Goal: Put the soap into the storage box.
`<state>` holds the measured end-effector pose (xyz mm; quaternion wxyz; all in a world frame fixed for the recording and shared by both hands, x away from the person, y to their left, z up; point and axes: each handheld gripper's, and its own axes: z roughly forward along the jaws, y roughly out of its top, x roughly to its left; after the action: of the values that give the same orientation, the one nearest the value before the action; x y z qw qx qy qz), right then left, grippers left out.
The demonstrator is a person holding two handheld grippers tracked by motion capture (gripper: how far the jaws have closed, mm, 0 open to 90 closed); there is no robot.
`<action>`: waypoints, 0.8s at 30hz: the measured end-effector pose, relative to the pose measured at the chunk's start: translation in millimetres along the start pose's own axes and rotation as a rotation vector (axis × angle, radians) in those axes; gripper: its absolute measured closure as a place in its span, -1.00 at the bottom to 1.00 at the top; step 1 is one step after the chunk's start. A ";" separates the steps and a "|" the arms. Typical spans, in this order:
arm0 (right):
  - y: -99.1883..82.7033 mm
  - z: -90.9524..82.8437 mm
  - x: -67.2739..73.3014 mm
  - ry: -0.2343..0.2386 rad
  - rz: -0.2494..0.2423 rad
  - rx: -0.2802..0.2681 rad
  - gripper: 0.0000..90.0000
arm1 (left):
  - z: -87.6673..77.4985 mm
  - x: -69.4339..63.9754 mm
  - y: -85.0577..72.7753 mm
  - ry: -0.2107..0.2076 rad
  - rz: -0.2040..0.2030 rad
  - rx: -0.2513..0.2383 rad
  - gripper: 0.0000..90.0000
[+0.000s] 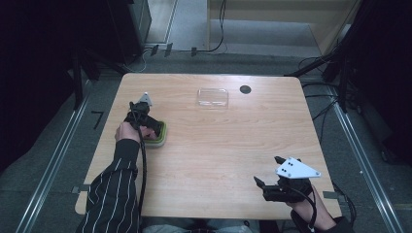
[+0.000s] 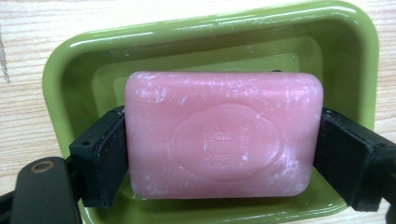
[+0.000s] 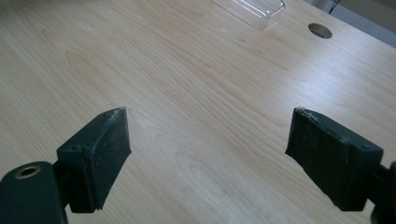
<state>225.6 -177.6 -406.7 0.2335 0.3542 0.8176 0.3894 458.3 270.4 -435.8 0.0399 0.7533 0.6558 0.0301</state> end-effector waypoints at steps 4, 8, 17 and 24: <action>-0.1 0.0 -0.2 0.000 0.000 -0.001 -0.69 | -1.4 -0.1 -0.2 0.002 0.003 -0.002 -0.70; -0.1 0.1 0.0 0.000 0.003 0.004 -0.69 | -3.0 -0.5 -0.6 0.005 0.006 -0.006 -0.71; -1.2 0.1 -2.4 -0.003 -0.001 0.003 -0.69 | -8.3 -1.7 -0.8 0.029 0.020 0.004 -0.84; -2.6 -3.0 -1.6 -0.008 0.000 -0.003 -0.69 | -14.4 -1.8 -5.9 0.033 0.022 -0.002 -0.98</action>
<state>223.6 -181.3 -406.9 0.2373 0.3553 0.8161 0.3891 450.8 269.8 -422.1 0.0297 0.7599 0.6479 0.0434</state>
